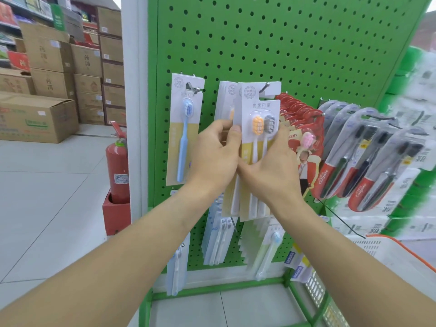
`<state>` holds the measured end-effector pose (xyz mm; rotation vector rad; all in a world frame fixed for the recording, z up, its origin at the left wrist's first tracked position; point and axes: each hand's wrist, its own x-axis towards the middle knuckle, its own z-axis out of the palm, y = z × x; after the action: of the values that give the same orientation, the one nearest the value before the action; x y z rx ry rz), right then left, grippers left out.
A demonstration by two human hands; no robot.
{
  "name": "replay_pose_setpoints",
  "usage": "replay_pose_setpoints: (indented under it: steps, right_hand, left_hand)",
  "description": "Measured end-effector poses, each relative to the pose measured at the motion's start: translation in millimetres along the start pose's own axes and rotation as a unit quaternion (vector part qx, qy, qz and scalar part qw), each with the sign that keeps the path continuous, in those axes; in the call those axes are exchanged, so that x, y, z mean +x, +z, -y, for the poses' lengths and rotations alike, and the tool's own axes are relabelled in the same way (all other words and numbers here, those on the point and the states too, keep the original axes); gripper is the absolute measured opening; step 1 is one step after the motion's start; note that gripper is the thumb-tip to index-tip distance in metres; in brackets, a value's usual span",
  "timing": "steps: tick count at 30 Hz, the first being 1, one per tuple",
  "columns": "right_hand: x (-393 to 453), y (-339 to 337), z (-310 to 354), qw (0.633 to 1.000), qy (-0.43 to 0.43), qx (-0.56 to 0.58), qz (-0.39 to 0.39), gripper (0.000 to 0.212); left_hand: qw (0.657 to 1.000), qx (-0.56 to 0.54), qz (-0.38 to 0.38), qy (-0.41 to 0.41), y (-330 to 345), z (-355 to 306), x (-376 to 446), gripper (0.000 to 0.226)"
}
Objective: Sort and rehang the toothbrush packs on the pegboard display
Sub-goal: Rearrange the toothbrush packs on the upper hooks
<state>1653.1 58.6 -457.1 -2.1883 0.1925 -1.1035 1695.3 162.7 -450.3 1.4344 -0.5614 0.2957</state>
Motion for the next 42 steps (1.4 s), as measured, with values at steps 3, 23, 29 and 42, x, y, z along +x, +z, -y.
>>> replay_pose_setpoints:
  steps: [3, 23, 29, 42]
  right_hand:
    - [0.7, 2.0, 2.1, 1.000, 0.001, -0.002, -0.009, 0.060]
    - [-31.9, 7.3, -6.8, 0.998, -0.050, 0.036, -0.005, 0.100]
    - [-37.3, 0.1, -21.1, 0.988, -0.146, -0.056, -0.011, 0.089]
    - [-25.1, 2.6, -31.7, 0.990, -0.142, 0.005, -0.011, 0.085]
  left_hand:
    - [1.000, -0.029, 0.001, -0.009, 0.4, -3.5, -3.3, 0.027]
    - [0.980, 0.199, 0.012, -0.025, -21.0, 37.2, 20.9, 0.036]
    - [0.989, 0.149, 0.004, -0.027, -12.6, 51.7, 27.0, 0.030]
    - [0.991, 0.126, -0.055, 0.000, -18.9, 61.5, 29.3, 0.013]
